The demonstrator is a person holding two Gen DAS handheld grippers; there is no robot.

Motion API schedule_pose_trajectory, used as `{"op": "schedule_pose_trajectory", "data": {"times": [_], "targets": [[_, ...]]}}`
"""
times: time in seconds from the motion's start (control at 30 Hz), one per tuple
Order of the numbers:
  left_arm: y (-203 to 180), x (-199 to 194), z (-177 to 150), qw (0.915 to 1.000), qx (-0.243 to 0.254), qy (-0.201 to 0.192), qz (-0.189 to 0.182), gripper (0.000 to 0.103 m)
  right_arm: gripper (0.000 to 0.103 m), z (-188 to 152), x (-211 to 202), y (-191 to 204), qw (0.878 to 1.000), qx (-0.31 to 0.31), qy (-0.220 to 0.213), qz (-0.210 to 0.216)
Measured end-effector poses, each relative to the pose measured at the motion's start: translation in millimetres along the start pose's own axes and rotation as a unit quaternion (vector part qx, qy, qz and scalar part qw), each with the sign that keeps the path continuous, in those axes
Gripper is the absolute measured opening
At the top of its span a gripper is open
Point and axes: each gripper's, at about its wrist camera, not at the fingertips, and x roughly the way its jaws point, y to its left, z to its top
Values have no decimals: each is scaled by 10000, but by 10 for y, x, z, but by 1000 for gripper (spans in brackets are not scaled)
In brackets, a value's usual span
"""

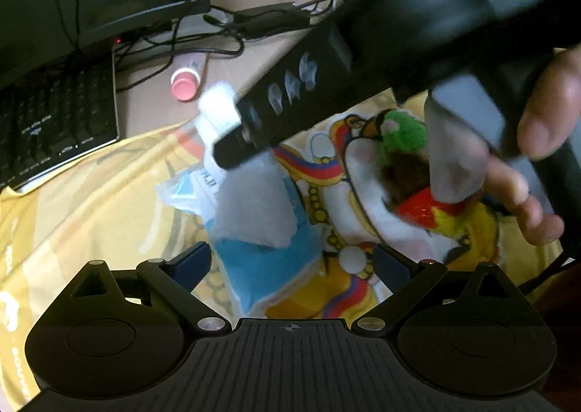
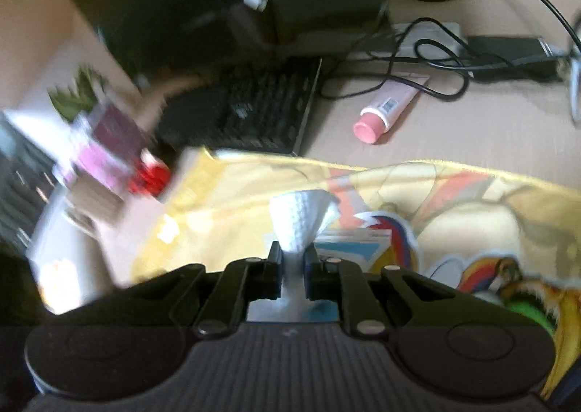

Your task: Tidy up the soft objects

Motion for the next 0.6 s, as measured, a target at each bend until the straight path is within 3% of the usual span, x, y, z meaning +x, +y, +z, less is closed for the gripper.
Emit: {"op": "schedule_pose_trajectory", "data": {"times": [0.2,0.3,0.4,0.5,0.6], "targets": [[119,147,-41,9997,-148,175,111,99,13,-70,-69,-326,9976,-153,200,-652],[163,88,-75,9996,-32,178,-233,98,13,-115,-129,-436,9953,-141,177,-945],[161,-46,-119,9981,248,153,-544,99,13,-176,-259,-409,9989,189,151,-396],[142,-128,-158,9977,403,163,-530,100,13,-240,-326,-274,9984,413,187,341],[130,-99,-180,9984,263,235,-446,100,13,-337,-161,-129,9980,221,438,404]]}}
